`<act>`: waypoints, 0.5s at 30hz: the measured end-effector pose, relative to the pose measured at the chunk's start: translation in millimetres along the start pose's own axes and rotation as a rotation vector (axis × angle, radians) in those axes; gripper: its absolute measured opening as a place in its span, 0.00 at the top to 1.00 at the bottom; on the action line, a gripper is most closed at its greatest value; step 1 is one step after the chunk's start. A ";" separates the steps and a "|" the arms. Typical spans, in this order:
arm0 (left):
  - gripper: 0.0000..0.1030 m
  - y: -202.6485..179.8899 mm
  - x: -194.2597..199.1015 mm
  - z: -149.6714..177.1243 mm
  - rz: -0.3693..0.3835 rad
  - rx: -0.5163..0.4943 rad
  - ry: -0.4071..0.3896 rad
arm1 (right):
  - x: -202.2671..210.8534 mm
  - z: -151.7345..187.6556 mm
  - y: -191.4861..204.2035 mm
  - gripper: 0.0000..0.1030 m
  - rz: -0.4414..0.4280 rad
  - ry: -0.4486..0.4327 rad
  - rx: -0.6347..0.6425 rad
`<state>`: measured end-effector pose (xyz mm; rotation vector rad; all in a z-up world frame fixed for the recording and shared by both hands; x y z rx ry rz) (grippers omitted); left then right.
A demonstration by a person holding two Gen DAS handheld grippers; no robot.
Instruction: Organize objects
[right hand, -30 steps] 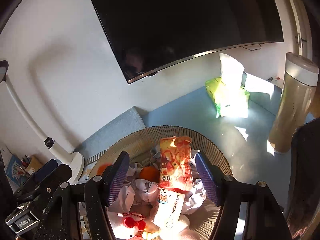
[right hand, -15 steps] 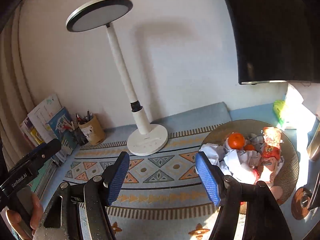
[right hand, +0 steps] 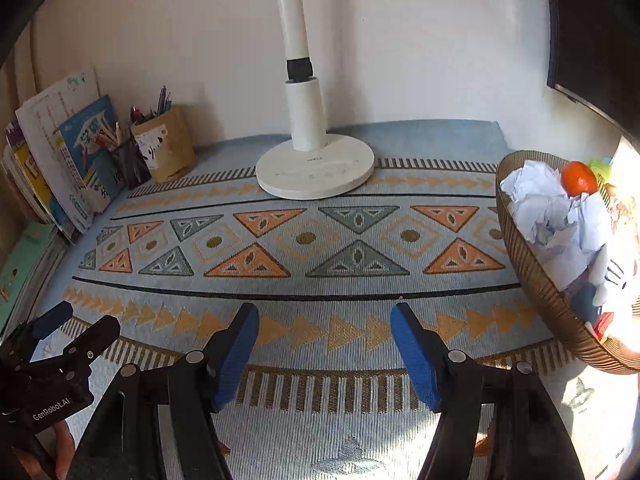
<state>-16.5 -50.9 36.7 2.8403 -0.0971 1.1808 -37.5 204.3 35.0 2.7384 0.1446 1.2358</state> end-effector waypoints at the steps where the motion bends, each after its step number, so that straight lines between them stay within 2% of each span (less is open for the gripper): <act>1: 0.05 0.0 -5.0 2.2 -0.009 0.006 0.009 | -7.8 2.6 -2.5 0.35 0.009 0.016 0.002; 6: 0.05 -0.1 -26.2 3.7 -0.030 0.016 0.061 | -38.3 8.5 -7.5 0.35 0.040 0.102 0.019; 9: 0.05 0.9 -34.1 2.8 -0.022 0.026 0.091 | -41.9 10.7 -3.7 0.34 0.069 0.092 0.065; 11: 0.05 1.6 -40.5 2.7 -0.029 0.032 0.119 | -42.8 10.7 -3.4 0.29 0.066 0.092 0.067; 12: 0.05 1.8 -43.7 2.4 -0.030 0.032 0.132 | -43.8 10.5 -3.4 0.21 0.061 0.095 0.067; 13: 0.05 2.4 -46.0 1.9 -0.030 0.034 0.140 | -45.5 10.4 -2.9 0.09 0.064 0.101 0.069; 15: 0.05 3.9 -49.1 -1.1 -0.036 0.037 0.144 | -50.5 10.4 -3.2 0.01 0.079 0.123 0.065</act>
Point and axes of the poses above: each gripper's, at about its wrist camera, not at the fingertips, and x roughly against the way its jaws point, y to its left, z to its underside, the point moved 2 cm from there along -x, roughly the way its jaws point, and after that the axes turned 7 degrees about -x, right-handed, at the moved point
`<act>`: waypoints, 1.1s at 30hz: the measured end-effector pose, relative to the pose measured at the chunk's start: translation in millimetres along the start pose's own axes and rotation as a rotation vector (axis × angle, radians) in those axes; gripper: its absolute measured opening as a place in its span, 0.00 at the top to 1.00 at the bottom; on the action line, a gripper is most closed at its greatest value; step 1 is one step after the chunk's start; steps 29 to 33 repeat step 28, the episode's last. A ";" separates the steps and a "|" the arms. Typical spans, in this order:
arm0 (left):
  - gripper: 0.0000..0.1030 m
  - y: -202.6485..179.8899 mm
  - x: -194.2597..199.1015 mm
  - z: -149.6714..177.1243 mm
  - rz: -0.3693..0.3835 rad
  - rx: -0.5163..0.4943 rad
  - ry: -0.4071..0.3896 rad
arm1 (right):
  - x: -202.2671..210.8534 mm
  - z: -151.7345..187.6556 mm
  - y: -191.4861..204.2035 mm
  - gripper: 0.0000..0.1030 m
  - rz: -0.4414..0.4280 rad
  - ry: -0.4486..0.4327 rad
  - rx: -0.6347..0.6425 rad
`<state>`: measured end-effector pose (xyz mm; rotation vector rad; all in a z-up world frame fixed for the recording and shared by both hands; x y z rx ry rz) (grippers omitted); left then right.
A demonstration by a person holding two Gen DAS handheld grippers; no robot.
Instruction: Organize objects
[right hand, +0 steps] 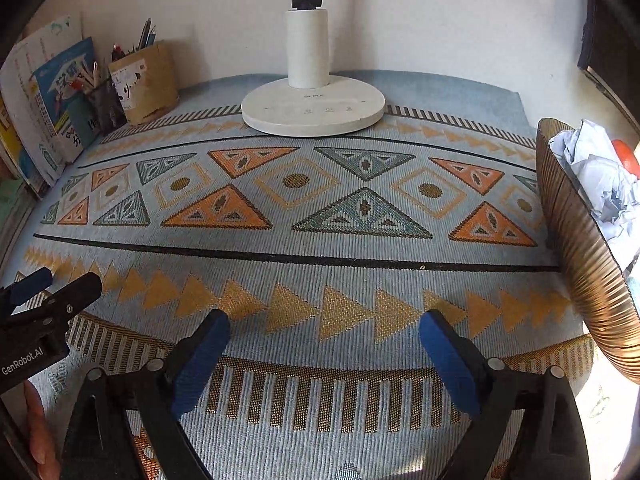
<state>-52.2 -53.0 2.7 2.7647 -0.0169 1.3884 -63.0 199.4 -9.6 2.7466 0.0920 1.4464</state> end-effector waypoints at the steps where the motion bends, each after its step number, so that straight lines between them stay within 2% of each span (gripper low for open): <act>1: 0.05 -0.8 -2.2 -1.8 -0.005 -0.006 0.007 | -0.7 -0.4 -1.4 0.00 0.004 0.004 -0.011; 5: 0.02 -4.7 -7.8 -6.0 -0.024 -0.048 0.025 | -1.1 -0.9 -0.7 0.00 0.017 0.005 -0.018; 11: 0.00 -6.0 -8.5 -4.9 -0.017 -0.030 0.028 | 1.4 3.6 1.0 0.00 0.029 -0.031 -0.041; 33: 0.00 -3.0 -5.6 -6.4 -0.030 -0.014 0.019 | 0.8 3.0 0.3 0.00 0.026 -0.029 -0.042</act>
Point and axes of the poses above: each gripper's, at about its wrist camera, not at the fingertips, and x roughly against the way its jaws point, y to its left, z to its underside, the point moved 2 cm from there along -x, roughly the way its jaws point, and after that the axes turned 7 degrees about -x, right-handed, at the moved point
